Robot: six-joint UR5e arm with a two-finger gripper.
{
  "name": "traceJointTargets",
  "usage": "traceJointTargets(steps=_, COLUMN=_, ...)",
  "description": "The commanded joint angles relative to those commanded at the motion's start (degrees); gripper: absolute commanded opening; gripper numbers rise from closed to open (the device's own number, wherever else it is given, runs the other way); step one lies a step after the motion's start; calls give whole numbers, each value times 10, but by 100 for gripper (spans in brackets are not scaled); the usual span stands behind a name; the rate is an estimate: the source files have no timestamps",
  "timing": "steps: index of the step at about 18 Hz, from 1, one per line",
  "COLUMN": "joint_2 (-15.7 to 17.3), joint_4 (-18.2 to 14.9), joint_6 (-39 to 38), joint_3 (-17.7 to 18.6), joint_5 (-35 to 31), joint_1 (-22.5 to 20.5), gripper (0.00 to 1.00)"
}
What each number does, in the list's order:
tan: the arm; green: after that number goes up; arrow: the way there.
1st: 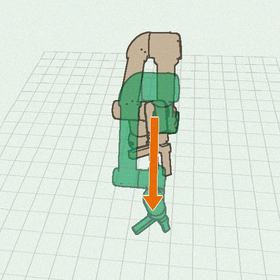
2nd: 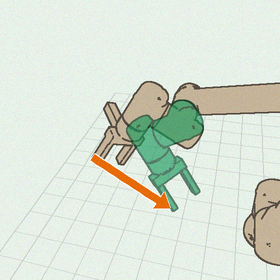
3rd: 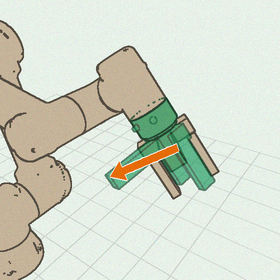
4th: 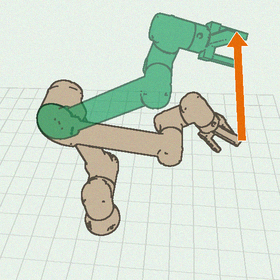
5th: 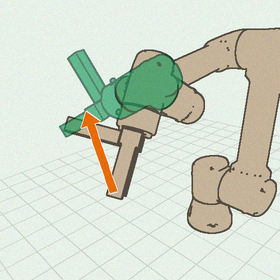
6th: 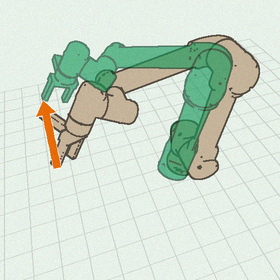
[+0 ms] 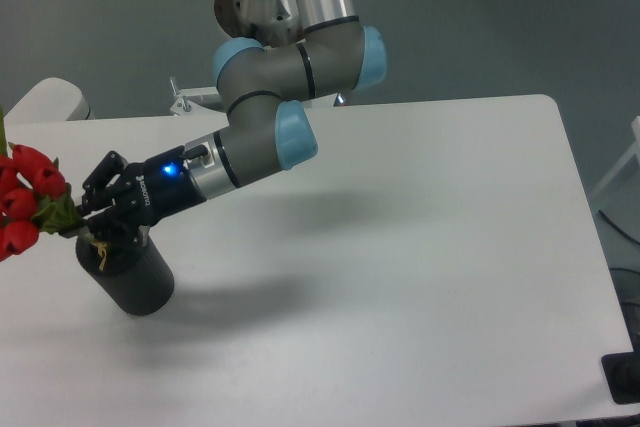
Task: Insert the flowers into the vase
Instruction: 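Lower the tulip stems down into the black vase, then open the gripper to release the tulips and pull back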
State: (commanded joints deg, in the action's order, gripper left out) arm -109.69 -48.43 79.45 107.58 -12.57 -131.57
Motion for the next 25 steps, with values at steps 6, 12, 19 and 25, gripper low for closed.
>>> traceJointTargets(steps=6, joint_2=-3, joint_4=2, joint_6=16, joint_3=7, joint_5=-9, joint_1=-6, gripper=34)
traceJointTargets(steps=12, joint_2=-3, joint_4=4, joint_6=32, joint_3=19, joint_5=-9, joint_1=-14, gripper=39)
traceJointTargets(steps=19, joint_2=1, joint_4=3, joint_6=32, joint_3=29, joint_5=-8, joint_1=-32, gripper=93)
traceJointTargets(steps=25, joint_2=4, joint_4=2, joint_6=29, joint_3=41, joint_5=-7, joint_1=-59, gripper=100)
